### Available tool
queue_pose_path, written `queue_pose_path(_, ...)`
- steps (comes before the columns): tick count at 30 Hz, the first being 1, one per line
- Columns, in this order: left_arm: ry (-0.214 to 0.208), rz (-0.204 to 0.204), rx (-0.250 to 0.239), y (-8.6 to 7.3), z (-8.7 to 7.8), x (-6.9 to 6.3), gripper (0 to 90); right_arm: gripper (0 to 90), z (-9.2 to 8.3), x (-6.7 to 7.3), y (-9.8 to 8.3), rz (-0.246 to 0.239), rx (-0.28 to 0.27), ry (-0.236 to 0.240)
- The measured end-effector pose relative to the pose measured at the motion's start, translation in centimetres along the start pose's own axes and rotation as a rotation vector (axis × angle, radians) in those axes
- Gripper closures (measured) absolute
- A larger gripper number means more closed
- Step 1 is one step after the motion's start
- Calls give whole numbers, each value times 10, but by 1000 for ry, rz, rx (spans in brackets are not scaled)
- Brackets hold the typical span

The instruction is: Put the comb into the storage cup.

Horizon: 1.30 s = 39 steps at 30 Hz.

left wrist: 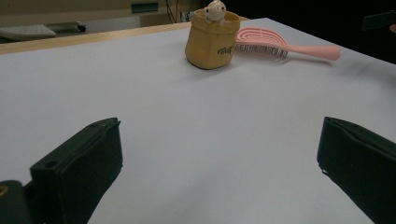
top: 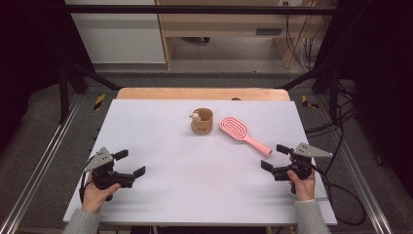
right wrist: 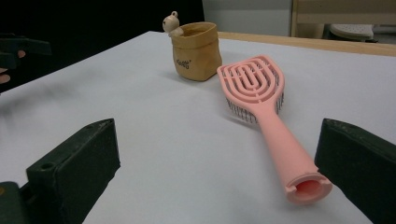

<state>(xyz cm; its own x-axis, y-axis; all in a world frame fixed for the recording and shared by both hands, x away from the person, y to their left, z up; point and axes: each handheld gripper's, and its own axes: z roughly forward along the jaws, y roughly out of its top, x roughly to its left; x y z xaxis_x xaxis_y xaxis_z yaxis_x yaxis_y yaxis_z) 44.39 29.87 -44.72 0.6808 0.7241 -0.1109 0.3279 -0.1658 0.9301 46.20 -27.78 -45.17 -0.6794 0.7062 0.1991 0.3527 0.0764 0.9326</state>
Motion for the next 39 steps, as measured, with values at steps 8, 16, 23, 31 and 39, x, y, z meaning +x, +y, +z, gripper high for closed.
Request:
queue_pose_path(8,1,-3,-5,-1,-1,0,2,4,0,0,0,2,3,-1)
queue_pose_path(16,5,0,2,-1,0,1,3,4,1,0,2,-2,12,-2)
queue_pose_path(23,3,0,-1,-1,-1,1,3,4,3,3,5,-16,24,-7)
queue_pose_path(31,4,0,2,-2,0,1,3,4,6,8,9,-33,39,-10)
queue_pose_path(39,4,0,8,-2,1,1,3,4,11,13,15,-54,53,-15)
